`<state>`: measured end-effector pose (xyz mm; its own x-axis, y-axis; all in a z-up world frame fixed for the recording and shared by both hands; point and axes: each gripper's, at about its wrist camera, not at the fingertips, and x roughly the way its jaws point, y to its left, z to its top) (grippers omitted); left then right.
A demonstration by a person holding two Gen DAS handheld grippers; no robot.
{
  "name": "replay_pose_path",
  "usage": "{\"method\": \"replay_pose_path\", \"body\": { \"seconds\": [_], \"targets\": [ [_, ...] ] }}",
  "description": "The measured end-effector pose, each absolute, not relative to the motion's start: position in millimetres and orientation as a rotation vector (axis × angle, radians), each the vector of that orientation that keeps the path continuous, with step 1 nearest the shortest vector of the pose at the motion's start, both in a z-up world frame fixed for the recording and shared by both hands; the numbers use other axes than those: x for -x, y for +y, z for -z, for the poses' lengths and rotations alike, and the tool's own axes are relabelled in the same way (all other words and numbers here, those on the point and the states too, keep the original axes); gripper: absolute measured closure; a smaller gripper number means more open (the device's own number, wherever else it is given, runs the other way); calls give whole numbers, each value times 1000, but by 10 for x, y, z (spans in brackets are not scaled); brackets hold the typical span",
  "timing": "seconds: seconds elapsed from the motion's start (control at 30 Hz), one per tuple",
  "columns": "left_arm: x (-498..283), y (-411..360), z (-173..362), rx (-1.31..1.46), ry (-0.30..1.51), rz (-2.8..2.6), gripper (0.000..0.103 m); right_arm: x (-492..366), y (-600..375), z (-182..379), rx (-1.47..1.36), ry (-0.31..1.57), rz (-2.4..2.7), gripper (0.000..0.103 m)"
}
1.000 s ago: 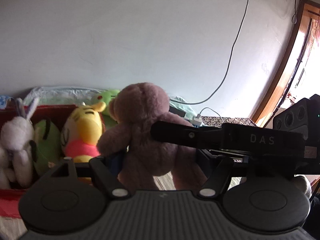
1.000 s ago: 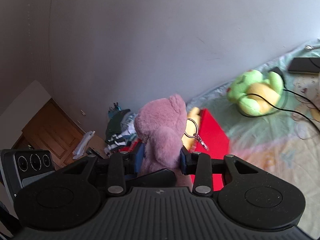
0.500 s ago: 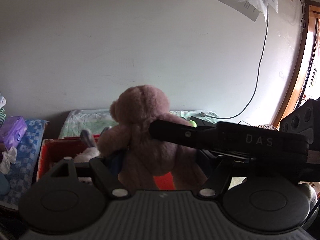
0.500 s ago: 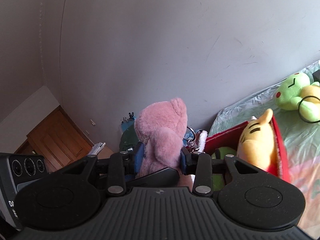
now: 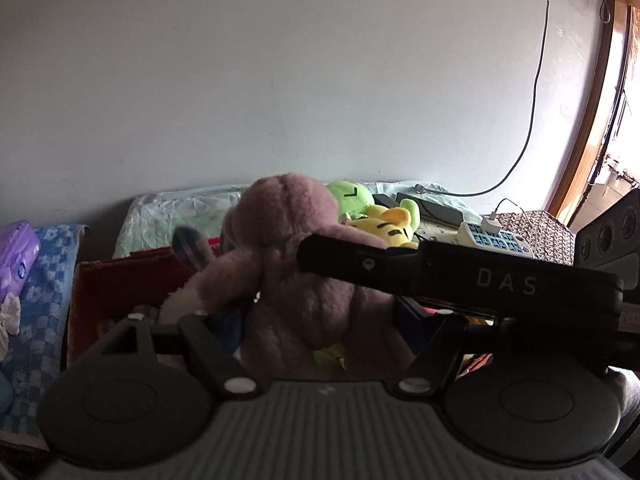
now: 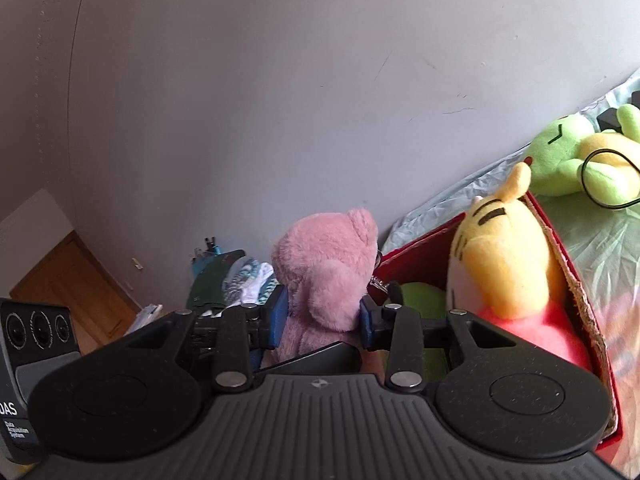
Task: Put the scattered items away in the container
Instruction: 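Lower the pink teddy bear into the red box with the right gripper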
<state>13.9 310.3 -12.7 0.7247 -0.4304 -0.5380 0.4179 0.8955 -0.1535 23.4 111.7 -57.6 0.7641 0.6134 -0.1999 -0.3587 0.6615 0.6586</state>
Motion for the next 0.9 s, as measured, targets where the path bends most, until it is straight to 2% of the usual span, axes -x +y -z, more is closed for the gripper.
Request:
{"method": "replay_pose_path", "body": {
  "seconds": [0.33, 0.73, 0.9],
  "targets": [
    [-107, 2946, 355, -66, 645, 505, 28, -311, 1150, 591, -510, 516, -472, 62],
    [-103, 2945, 460, -7, 715, 532, 23, -301, 1288, 645, -392, 567, -449, 61],
    [-96, 2926, 414, 8, 725, 533, 23, -316, 1215, 611, -436, 592, -456, 59]
  ]
}}
